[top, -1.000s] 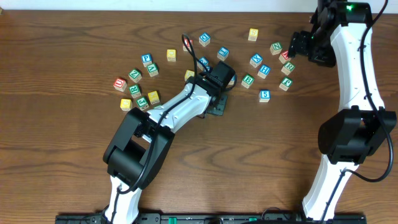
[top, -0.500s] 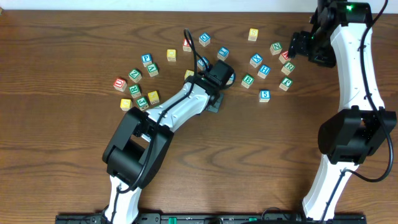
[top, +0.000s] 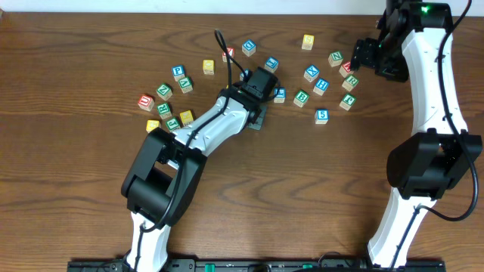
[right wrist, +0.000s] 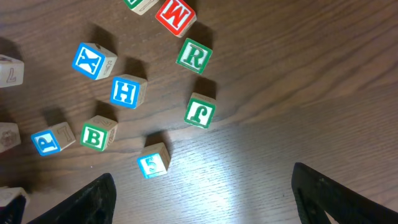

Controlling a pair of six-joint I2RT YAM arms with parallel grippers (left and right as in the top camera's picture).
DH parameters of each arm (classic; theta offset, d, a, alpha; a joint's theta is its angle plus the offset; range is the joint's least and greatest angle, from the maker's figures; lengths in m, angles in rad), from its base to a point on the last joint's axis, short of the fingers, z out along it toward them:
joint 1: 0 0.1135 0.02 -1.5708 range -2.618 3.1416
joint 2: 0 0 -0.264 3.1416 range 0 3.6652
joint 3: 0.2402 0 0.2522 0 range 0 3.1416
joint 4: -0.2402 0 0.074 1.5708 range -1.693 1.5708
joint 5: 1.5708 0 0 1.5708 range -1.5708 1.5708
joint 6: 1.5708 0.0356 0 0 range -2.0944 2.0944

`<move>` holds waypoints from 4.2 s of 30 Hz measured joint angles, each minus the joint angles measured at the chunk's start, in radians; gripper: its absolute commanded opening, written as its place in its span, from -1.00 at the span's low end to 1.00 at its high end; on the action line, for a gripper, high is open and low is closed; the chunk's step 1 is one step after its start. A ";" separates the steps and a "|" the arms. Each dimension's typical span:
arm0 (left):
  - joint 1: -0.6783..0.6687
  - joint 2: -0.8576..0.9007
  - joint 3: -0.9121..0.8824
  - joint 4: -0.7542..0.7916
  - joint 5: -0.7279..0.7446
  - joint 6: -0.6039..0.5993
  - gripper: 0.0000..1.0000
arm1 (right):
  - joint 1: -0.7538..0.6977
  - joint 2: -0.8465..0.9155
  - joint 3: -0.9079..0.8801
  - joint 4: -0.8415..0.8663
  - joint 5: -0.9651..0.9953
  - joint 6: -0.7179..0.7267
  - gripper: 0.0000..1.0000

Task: Spell out AI2

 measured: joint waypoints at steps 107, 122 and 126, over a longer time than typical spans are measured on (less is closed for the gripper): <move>0.613 -0.710 0.002 -0.633 0.080 -0.167 0.15 | 0.511 0.034 0.066 0.386 -0.096 -0.226 0.43; 0.613 -0.710 0.002 -0.642 0.080 -0.167 0.16 | 0.523 0.297 0.066 0.547 -0.040 -0.264 0.34; 0.613 -0.710 0.002 -0.642 0.080 -0.167 0.16 | 0.523 0.317 0.066 0.559 -0.024 -0.278 0.29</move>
